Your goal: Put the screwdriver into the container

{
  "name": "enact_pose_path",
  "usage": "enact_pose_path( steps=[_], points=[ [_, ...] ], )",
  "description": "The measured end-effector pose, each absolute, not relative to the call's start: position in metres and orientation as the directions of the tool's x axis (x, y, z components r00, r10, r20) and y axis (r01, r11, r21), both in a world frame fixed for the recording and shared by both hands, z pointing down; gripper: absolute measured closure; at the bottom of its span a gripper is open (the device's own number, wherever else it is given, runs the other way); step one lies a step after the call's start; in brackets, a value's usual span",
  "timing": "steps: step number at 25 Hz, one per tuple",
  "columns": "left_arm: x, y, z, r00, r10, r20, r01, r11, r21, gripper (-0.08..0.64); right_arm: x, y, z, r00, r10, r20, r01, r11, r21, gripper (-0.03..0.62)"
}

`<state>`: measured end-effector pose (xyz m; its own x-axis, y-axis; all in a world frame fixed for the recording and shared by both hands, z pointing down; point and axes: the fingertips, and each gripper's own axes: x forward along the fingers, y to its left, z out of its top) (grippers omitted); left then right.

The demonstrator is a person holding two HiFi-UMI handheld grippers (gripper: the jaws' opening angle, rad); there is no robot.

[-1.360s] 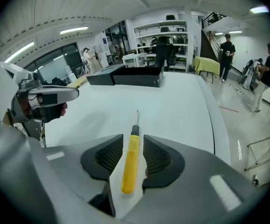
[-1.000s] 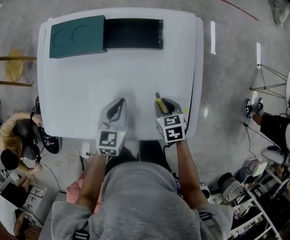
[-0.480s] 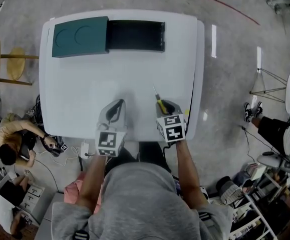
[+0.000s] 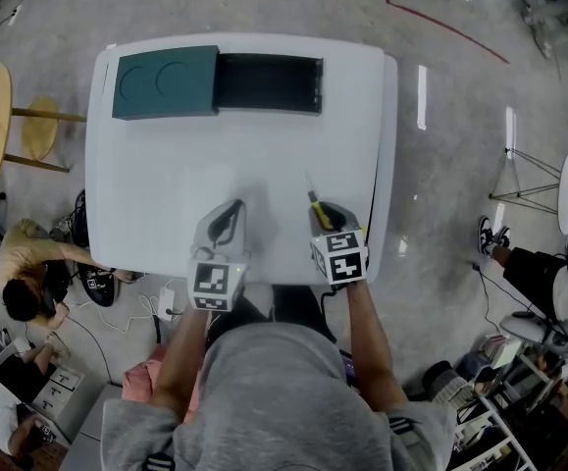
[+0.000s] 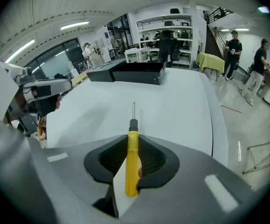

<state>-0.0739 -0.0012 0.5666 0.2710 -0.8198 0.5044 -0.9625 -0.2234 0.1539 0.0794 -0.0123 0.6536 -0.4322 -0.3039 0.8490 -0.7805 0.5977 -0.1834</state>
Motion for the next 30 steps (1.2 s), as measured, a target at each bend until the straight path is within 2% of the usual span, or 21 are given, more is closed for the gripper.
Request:
enact_pose_path(
  steps=[12, 30],
  points=[
    [-0.062, -0.019, 0.521, 0.236, -0.873, 0.427, -0.972, -0.212, 0.103, 0.549, 0.094, -0.045, 0.589, -0.487, -0.432, 0.759, -0.770, 0.623, -0.139, 0.517],
    [-0.064, -0.025, 0.454, 0.129, -0.943, 0.308, -0.992, -0.121, 0.043, 0.549, 0.069, -0.077, 0.494, -0.606, -0.523, 0.599, -0.665, 0.747, -0.021, 0.517]
  ],
)
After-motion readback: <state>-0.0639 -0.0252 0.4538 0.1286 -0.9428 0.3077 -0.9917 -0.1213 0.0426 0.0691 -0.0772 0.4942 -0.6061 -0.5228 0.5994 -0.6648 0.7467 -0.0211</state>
